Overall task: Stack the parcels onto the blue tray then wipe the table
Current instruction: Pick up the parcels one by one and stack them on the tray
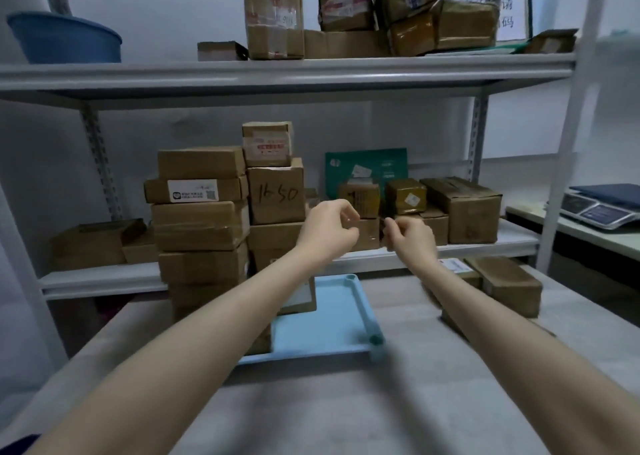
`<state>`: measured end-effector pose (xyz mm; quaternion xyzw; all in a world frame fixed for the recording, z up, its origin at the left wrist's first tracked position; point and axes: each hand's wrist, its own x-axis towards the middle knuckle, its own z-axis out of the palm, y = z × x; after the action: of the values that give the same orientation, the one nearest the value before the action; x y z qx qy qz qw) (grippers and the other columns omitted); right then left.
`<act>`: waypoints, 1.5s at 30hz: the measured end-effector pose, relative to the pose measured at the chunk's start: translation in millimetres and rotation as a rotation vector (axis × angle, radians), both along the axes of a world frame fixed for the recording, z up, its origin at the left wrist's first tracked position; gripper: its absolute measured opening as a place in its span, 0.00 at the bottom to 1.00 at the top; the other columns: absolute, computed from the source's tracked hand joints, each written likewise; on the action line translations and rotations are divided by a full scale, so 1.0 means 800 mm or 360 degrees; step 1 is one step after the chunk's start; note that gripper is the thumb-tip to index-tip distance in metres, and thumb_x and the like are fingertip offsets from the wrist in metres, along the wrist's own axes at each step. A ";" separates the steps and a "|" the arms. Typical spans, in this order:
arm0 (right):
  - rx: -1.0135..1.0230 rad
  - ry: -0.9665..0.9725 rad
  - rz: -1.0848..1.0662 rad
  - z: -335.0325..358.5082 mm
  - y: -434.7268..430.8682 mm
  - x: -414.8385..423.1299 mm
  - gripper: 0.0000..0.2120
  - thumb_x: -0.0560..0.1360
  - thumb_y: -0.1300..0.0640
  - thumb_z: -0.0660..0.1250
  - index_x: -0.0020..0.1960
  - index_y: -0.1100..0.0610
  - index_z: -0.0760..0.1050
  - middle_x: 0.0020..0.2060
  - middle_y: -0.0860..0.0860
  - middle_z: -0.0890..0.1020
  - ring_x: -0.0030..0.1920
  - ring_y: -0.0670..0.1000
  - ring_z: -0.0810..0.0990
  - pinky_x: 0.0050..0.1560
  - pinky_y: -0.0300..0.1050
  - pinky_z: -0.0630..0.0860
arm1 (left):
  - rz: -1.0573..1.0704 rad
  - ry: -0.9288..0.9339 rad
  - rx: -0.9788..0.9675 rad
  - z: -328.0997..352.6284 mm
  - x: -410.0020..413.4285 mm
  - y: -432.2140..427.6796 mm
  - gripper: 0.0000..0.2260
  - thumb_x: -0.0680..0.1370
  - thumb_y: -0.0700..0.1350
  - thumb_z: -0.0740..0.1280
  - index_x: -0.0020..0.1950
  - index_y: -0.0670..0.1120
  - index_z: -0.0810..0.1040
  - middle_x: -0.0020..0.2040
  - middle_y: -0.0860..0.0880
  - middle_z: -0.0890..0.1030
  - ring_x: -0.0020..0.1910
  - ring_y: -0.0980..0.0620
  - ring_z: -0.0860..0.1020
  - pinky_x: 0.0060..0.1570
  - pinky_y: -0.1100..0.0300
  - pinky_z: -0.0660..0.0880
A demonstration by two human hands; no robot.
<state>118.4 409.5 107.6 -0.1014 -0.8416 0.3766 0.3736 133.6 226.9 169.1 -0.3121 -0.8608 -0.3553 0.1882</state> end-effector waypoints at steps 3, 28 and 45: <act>0.0187 -0.0552 -0.0263 -0.035 0.044 0.024 0.13 0.79 0.48 0.60 0.49 0.57 0.75 0.47 0.55 0.82 0.50 0.57 0.80 0.44 0.47 0.73 | -0.0037 -0.0207 -0.0006 -0.026 0.001 0.025 0.06 0.74 0.40 0.68 0.49 0.49 0.80 0.49 0.50 0.80 0.51 0.52 0.77 0.45 0.61 0.73; -0.0356 -0.1035 -0.0169 -0.110 0.119 0.096 0.35 0.58 0.41 0.75 0.62 0.53 0.72 0.58 0.55 0.74 0.57 0.55 0.74 0.54 0.49 0.74 | 0.0048 -0.0969 0.0106 -0.139 -0.015 0.051 0.03 0.76 0.39 0.67 0.46 0.46 0.79 0.49 0.45 0.80 0.45 0.51 0.76 0.35 0.62 0.70; -0.2104 -0.0646 0.1393 -0.082 -0.003 0.084 0.27 0.57 0.43 0.72 0.50 0.60 0.84 0.48 0.62 0.84 0.51 0.62 0.81 0.52 0.60 0.79 | -0.0378 -0.1978 0.0831 -0.146 -0.027 -0.018 0.25 0.73 0.63 0.66 0.61 0.45 0.74 0.52 0.45 0.81 0.53 0.46 0.80 0.60 0.49 0.71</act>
<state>185.8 407.1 41.7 -0.0293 -0.4605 0.8811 -0.1038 111.8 212.5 52.5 -0.0868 -0.6550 -0.6828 -0.3119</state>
